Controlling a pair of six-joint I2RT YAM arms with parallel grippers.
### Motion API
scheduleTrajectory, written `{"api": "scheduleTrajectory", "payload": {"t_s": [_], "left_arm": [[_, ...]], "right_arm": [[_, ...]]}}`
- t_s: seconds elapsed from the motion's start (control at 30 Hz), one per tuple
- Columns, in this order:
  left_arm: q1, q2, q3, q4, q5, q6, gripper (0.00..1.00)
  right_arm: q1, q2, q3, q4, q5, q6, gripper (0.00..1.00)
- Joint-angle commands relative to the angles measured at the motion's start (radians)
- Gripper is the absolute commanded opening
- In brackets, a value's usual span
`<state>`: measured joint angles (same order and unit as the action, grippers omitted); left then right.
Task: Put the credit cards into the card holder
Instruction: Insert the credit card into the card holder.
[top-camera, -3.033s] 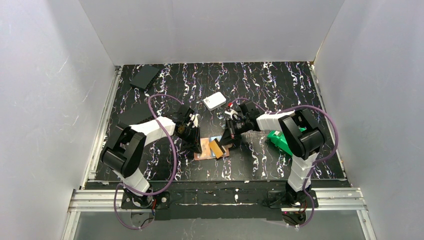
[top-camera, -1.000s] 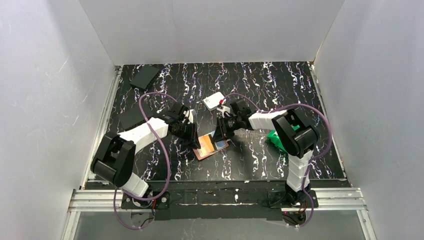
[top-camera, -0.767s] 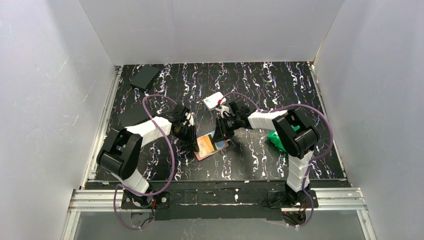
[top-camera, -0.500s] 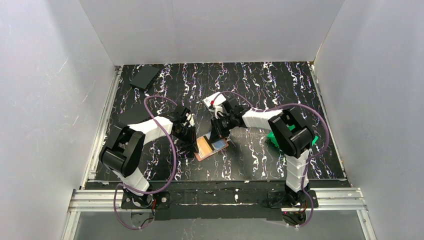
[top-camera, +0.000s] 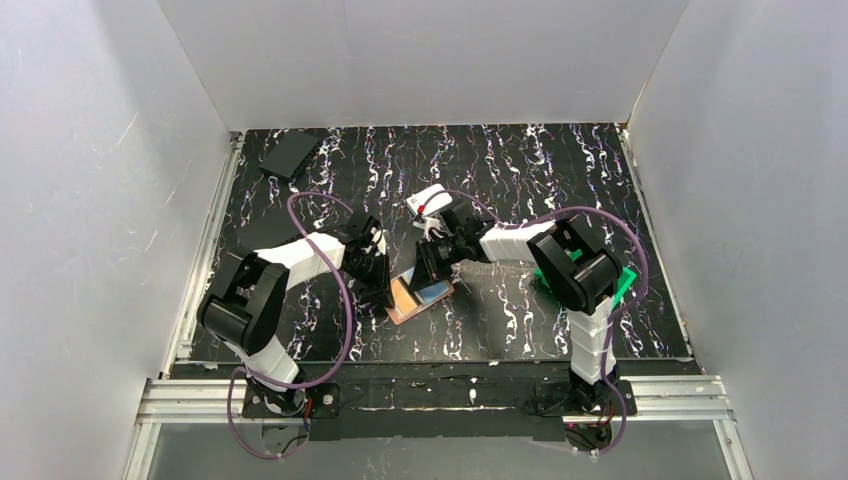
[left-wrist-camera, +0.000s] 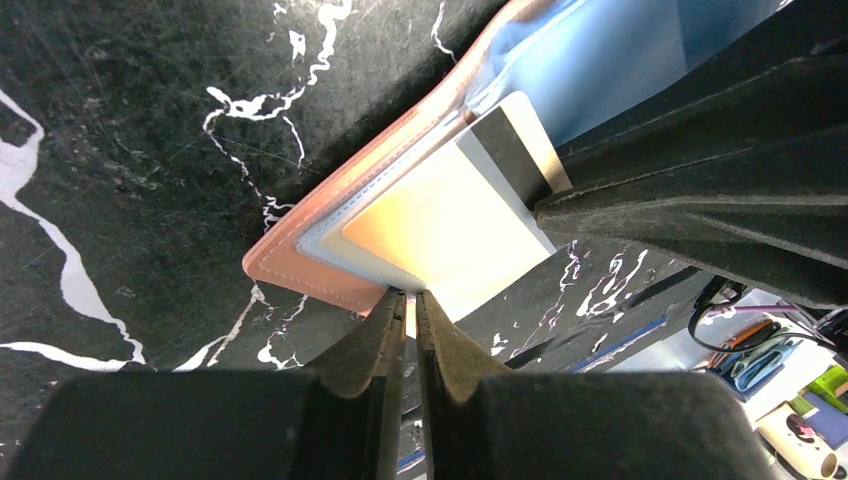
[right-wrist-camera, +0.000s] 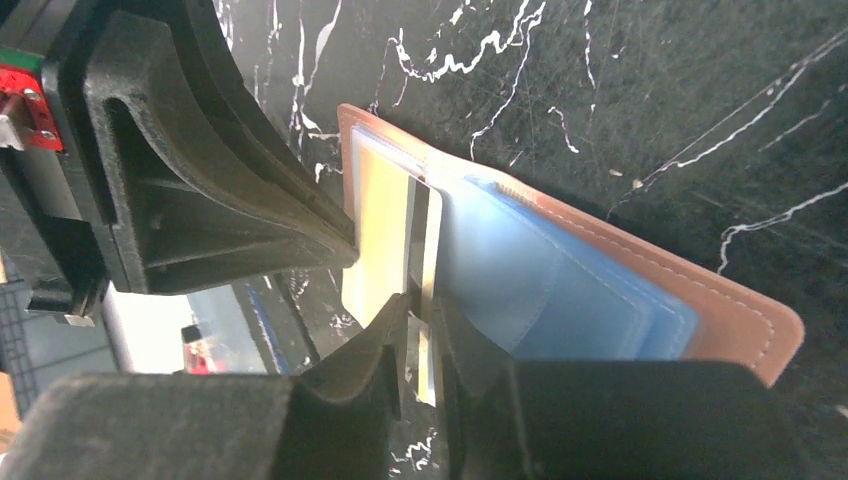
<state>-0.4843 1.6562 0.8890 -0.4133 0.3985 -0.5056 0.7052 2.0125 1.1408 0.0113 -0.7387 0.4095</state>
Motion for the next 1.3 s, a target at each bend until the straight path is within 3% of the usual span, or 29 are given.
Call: {"api": "scheduleTrajectory", "payload": {"t_s": [0.0,0.17,0.33,0.47,0.7,0.77,0.87,0.93,1.0,1.07,1.27], "left_arm": [[-0.001,-0.038,-0.003,0.066,0.000,0.001,0.07],[0.000,-0.091,0.004,0.044,0.003,-0.004,0.08],[0.000,-0.173,0.008,-0.019,-0.021,0.015,0.11],[0.001,-0.202,-0.004,-0.042,-0.059,0.027,0.13],[0.001,-0.101,-0.041,0.010,-0.033,0.006,0.04],[0.000,-0.026,-0.057,0.057,-0.001,-0.006,0.01],[0.000,-0.035,-0.050,0.068,0.004,-0.012,0.01],[0.000,-0.049,-0.038,0.038,-0.006,0.003,0.00],[0.000,-0.089,-0.024,-0.001,-0.032,0.026,0.02],[0.000,-0.107,-0.008,-0.037,-0.055,0.050,0.03],[0.001,-0.143,0.032,-0.073,-0.030,0.076,0.08]], "right_arm": [[0.036,-0.009,-0.060,0.155,-0.069,0.156,0.25],[0.034,-0.064,-0.022,-0.052,0.035,0.026,0.35],[0.028,-0.075,-0.005,-0.147,0.078,-0.038,0.36],[0.028,-0.066,-0.011,-0.150,0.086,-0.047,0.36],[0.029,-0.062,-0.019,-0.093,0.066,-0.002,0.33],[0.056,-0.064,-0.039,-0.024,0.049,0.064,0.32],[0.079,-0.083,-0.093,0.127,-0.001,0.177,0.34],[0.072,-0.103,-0.070,0.032,0.045,0.122,0.36],[0.048,-0.132,0.002,-0.248,0.256,-0.043,0.46],[0.007,-0.143,0.027,-0.421,0.423,-0.133,0.53],[-0.023,-0.284,0.045,-0.494,0.445,-0.167,0.74]]}}
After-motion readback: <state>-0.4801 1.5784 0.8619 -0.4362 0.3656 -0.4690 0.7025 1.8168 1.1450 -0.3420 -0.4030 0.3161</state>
